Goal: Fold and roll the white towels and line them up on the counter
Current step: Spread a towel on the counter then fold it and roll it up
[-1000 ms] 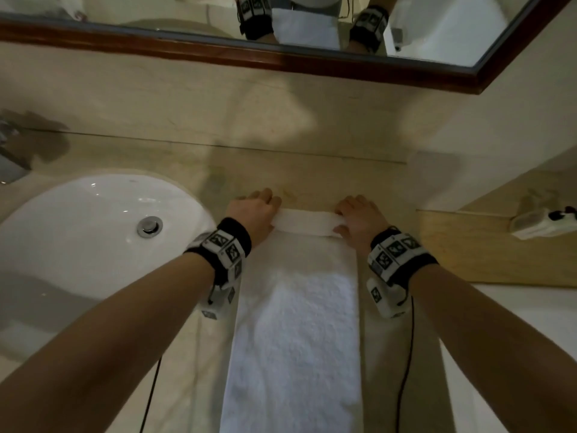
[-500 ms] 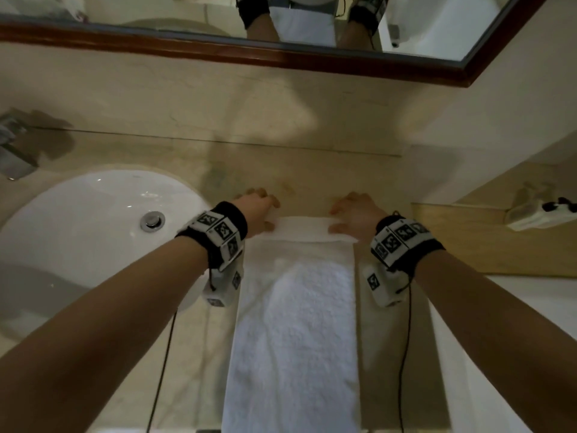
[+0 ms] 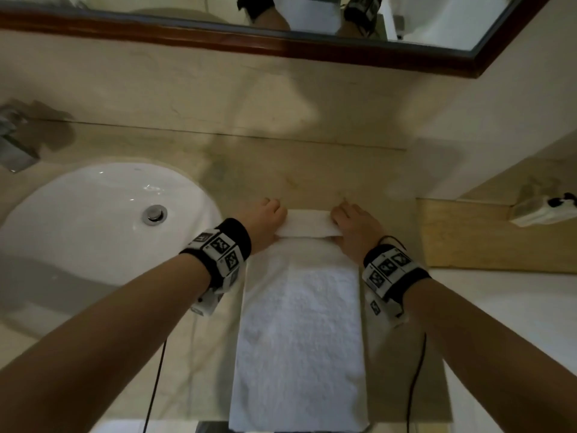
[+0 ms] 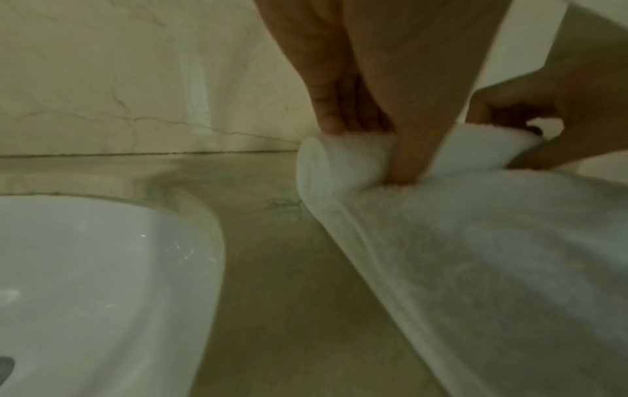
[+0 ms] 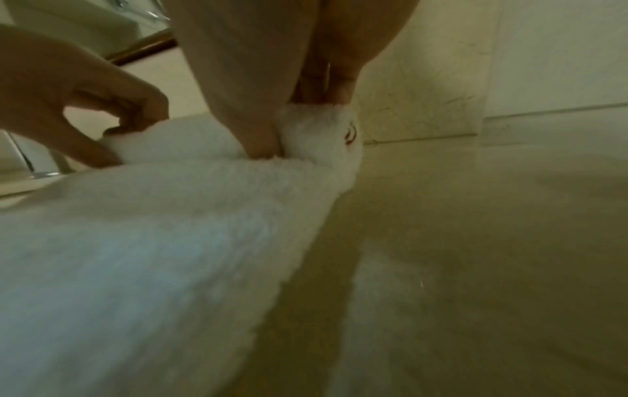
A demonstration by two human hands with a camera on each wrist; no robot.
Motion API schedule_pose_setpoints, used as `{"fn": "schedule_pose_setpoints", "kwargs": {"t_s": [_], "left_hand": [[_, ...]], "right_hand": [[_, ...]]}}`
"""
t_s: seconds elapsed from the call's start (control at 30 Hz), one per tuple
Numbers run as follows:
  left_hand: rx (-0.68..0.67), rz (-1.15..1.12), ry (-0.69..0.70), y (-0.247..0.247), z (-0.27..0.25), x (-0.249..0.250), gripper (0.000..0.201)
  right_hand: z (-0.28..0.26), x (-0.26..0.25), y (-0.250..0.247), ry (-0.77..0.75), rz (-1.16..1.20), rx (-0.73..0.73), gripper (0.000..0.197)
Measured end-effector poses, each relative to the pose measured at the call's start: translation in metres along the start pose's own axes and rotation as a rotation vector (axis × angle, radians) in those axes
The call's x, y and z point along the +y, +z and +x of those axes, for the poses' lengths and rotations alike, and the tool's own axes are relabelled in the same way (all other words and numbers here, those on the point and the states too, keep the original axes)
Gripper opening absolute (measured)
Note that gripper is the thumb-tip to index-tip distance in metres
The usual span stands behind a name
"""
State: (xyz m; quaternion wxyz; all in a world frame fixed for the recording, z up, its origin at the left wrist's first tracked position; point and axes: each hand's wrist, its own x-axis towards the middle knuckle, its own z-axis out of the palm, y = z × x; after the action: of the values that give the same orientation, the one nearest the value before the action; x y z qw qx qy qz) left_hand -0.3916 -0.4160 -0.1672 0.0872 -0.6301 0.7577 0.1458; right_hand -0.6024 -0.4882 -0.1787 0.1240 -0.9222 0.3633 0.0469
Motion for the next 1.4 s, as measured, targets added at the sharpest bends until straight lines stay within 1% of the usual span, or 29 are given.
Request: {"fn": "schedule_pose_setpoints", "kwargs": {"t_s": [0.07,0.13,0.17,0.2,0.23,0.3,0.33,0.4,0.47,0.5,0.57,0.6,0.67,0.73,0.77,0.8,0.87,0.9,0.93,0.97,1.0,1.03,1.07,1.1,1.13,1.23,1.3,1.33,1.4], "left_hand": [[-0.01,-0.105,-0.014,-0.004,-0.005,-0.001,0.031],[-0.042,-0.261,-0.115,-0.01,-0.004,-0.007,0.025],[-0.062,-0.329,-0.168,-0.012,-0.002,-0.009,0.028],[-0.088,-0.353,-0.202,-0.012,0.0,-0.012,0.038],[-0.112,-0.335,-0.216,-0.013,0.002,-0.014,0.047],[-0.137,-0.193,-0.206,-0.01,0.007,-0.019,0.054],[-0.149,-0.152,-0.187,-0.009,0.008,-0.02,0.055],[-0.193,-0.192,-0.162,-0.005,0.009,-0.02,0.053],[-0.185,-0.214,-0.141,-0.007,0.009,-0.018,0.049],[-0.156,-0.21,-0.132,-0.01,0.009,-0.017,0.047],[-0.053,-0.192,-0.128,-0.012,0.007,-0.017,0.043],[0.001,-0.159,-0.119,-0.011,0.005,-0.017,0.042],[0.114,-0.017,-0.042,-0.003,-0.004,-0.01,0.036],[0.167,0.1,0.05,0.011,-0.017,0.001,0.028],[0.21,0.13,0.093,0.02,-0.025,0.003,0.024],[0.238,0.125,0.142,0.025,-0.031,0.005,0.021],[0.231,0.048,0.212,0.026,-0.035,0.001,0.021],[0.22,-0.008,0.223,0.021,-0.033,-0.001,0.025],[0.218,-0.113,0.205,0.014,-0.029,-0.004,0.028],[0.166,-0.226,0.103,0.001,-0.024,-0.005,0.026],[0.094,-0.301,-0.024,-0.006,-0.017,-0.007,0.025],[-0.01,-0.328,-0.157,-0.011,-0.011,-0.009,0.038],[-0.126,-0.288,-0.222,-0.013,-0.005,-0.011,0.055],[-0.208,-0.219,-0.243,-0.016,0.0,-0.012,0.064],[-0.245,-0.161,-0.232,-0.016,0.003,-0.011,0.068],[-0.303,-0.177,-0.236,-0.01,0.006,-0.01,0.07],[-0.318,-0.218,-0.201,-0.008,0.001,-0.006,0.069],[-0.304,-0.224,-0.173,-0.006,-0.001,-0.004,0.068],[-0.249,-0.212,-0.125,-0.005,-0.006,-0.004,0.06]], "right_hand": [[-0.011,0.002,-0.007,-0.018,0.127,0.034,0.028],[-0.01,0.01,-0.021,0.078,0.306,-0.016,0.021],[-0.005,0.015,-0.029,0.157,0.364,-0.071,0.024],[0.001,0.019,-0.034,0.218,0.386,-0.133,0.033],[0.008,0.024,-0.037,0.254,0.368,-0.194,0.042],[0.017,0.028,-0.036,0.245,0.244,-0.339,0.053],[0.018,0.028,-0.033,0.235,0.233,-0.399,0.053],[0.011,0.024,-0.026,0.23,0.307,-0.453,0.049],[0.007,0.02,-0.024,0.224,0.357,-0.405,0.043],[0.008,0.019,-0.025,0.229,0.368,-0.36,0.039],[0.009,0.017,-0.026,0.203,0.352,-0.223,0.034],[0.009,0.015,-0.024,0.17,0.316,-0.145,0.033],[0.002,0.011,-0.015,0.048,0.193,-0.008,0.031],[-0.015,0.006,-0.001,-0.063,0.069,0.029,0.033],[-0.023,0.005,0.005,-0.102,0.051,0.052,0.035],[-0.029,0.004,0.008,-0.14,0.054,0.075,0.035],[-0.033,0.003,0.004,-0.167,0.109,0.075,0.026],[-0.03,0.004,-0.002,-0.128,0.174,0.069,0.024],[-0.025,0.006,-0.009,-0.043,0.268,0.037,0.023],[-0.019,0.008,-0.015,0.064,0.385,0.005,0.024],[-0.013,0.01,-0.021,0.168,0.489,-0.039,0.029],[-0.007,0.011,-0.025,0.246,0.556,-0.099,0.039],[-0.003,0.013,-0.027,0.28,0.553,-0.172,0.046],[0.0,0.013,-0.027,0.284,0.503,-0.254,0.05],[0.003,0.013,-0.026,0.269,0.455,-0.319,0.051],[0.004,0.007,-0.022,0.232,0.416,-0.409,0.051],[0.003,0.002,-0.019,0.178,0.35,-0.441,0.05],[0.001,-0.001,-0.017,0.136,0.295,-0.438,0.05],[-0.005,-0.004,-0.016,0.083,0.191,-0.373,0.047]]}}
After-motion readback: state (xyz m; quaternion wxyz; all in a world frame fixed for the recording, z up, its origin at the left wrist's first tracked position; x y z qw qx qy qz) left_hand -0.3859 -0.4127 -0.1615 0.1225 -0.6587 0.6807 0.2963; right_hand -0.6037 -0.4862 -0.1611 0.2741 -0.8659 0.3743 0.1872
